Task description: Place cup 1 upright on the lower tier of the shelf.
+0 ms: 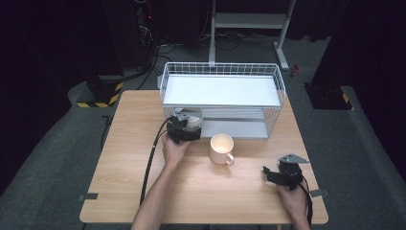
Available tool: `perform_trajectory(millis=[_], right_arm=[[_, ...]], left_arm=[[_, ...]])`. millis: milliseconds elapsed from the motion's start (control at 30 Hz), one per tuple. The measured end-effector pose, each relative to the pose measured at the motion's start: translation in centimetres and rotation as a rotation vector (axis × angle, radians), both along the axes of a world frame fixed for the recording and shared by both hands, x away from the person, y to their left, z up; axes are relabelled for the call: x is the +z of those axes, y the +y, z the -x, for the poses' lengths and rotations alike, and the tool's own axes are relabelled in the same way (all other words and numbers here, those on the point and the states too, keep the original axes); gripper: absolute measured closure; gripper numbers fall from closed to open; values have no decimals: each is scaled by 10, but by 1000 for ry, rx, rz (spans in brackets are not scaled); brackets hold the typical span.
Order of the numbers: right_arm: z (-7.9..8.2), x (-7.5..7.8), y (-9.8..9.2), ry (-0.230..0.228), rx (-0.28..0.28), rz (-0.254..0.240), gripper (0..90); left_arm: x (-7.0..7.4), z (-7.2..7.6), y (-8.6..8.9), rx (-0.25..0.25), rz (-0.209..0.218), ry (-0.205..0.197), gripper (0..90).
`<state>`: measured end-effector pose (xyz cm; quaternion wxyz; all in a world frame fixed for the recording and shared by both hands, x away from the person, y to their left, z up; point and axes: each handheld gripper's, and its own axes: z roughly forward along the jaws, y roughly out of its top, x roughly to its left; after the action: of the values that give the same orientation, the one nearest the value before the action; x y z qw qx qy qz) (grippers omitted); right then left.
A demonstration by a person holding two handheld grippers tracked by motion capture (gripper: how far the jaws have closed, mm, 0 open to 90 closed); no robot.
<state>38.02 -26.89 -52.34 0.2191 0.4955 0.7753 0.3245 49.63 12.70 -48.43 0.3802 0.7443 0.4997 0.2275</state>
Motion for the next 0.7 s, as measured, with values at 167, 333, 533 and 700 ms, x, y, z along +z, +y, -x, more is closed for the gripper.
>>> perform_trajectory(millis=[167,333,533,700], right_arm=[[0,0,0,0,0,0,252],[0,0,0,1,-1,-1,252],[0,0,0,0,0,0,252],[0,0,0,1,-1,-1,252]], left_arm=[[-1,4,3,10,12,8,129],[-3,12,5,6,10,13,157],[-6,20,2,31,16,5,233],[-5,20,-1,54,-8,-3,289]])
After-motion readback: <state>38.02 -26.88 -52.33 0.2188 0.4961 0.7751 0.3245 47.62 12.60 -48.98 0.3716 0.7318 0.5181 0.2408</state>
